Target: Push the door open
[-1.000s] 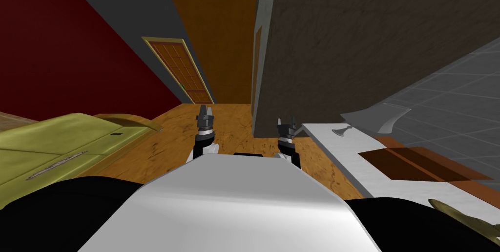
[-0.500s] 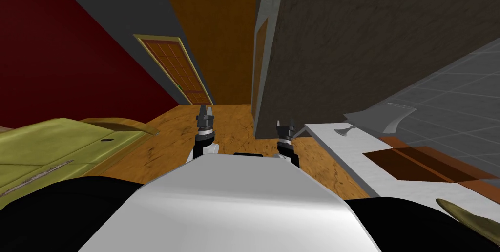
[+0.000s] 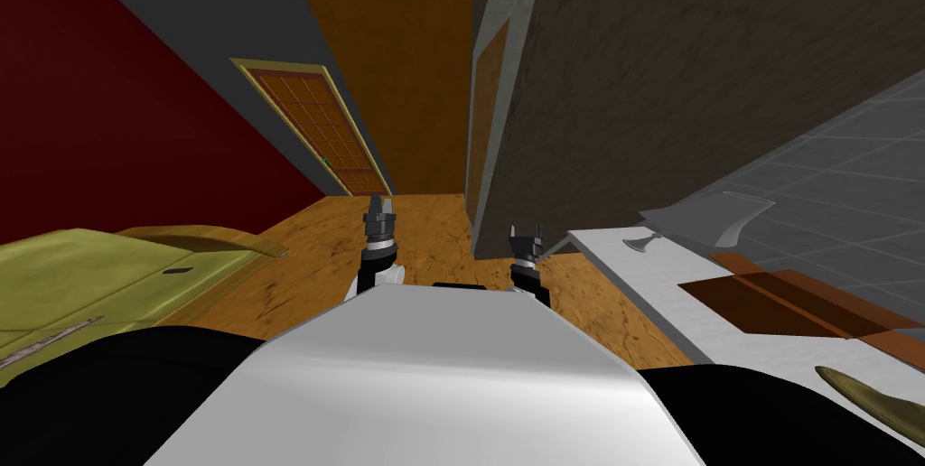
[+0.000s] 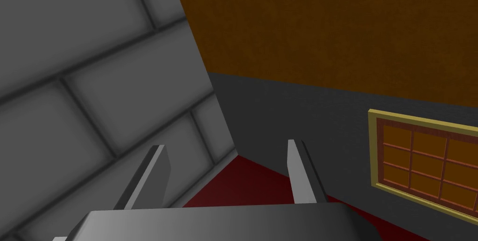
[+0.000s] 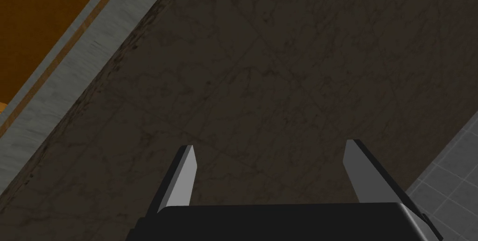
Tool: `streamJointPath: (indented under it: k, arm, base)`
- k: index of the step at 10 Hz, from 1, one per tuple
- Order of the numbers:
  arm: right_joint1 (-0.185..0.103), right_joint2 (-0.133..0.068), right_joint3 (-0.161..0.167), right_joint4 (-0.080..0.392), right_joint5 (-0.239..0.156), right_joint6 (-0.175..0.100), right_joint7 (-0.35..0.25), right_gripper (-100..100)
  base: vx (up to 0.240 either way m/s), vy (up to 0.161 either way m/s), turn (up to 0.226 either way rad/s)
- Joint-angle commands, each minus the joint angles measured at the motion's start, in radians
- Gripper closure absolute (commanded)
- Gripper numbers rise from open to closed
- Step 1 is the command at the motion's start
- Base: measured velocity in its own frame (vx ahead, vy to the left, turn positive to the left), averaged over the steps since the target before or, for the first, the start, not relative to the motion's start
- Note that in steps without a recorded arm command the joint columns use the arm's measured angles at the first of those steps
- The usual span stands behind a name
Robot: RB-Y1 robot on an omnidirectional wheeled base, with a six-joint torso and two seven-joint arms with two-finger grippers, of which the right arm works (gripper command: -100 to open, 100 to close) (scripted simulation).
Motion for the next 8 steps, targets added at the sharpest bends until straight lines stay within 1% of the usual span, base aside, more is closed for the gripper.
streamJointPath:
  k: [1,8]
  arm:
    - [0.003,0.0,0.011,0.012,-0.03,-0.009,-0.009,-100]
    - [0.013,-0.007,0.044,0.062,-0.161,-0.041,-0.05,-100]
  base:
    - [0.054,0.083,-0.04]
    - [0.062,0.091,-0.044]
